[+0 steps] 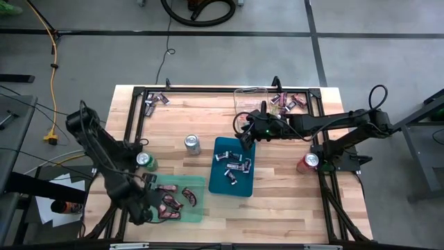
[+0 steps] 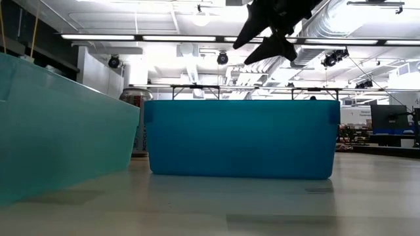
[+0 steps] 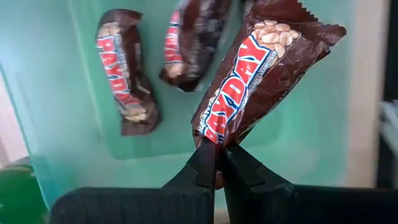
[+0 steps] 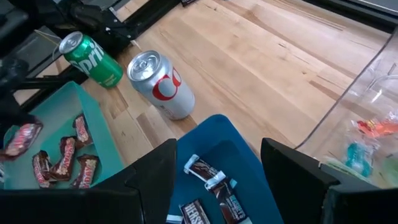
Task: Sort candy
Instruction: Put the brown chocolate into the green bin
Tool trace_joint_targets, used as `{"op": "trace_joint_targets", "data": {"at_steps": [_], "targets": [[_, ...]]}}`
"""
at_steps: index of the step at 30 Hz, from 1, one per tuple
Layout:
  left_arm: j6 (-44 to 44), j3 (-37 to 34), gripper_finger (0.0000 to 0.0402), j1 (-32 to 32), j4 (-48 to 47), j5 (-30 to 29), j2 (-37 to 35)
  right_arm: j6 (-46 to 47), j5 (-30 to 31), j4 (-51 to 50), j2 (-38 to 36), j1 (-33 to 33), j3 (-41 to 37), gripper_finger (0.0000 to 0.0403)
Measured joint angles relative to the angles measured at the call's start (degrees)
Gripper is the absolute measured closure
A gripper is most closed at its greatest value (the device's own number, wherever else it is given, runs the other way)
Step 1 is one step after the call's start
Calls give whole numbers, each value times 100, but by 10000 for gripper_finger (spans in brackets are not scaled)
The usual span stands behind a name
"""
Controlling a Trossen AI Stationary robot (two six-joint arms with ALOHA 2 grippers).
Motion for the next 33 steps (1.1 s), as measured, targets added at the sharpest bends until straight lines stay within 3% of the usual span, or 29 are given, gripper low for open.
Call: {"op": "trace_joint_targets", "data": {"at_steps": [6, 18, 25, 33], "targets": [[564, -160, 401, 190, 17, 8, 446, -137, -2, -47, 0, 0, 0, 176], [2488, -168, 401, 818, 115, -14, 1290, -108, -74, -51, 0, 0, 0, 176], [2287, -176, 401, 1177, 809, -655, 1175, -108, -186, -52, 0, 0, 0, 176], [1882, -176, 401, 1177, 988, -216, 1126, -141, -188, -53, 0, 0, 0, 176]]}}
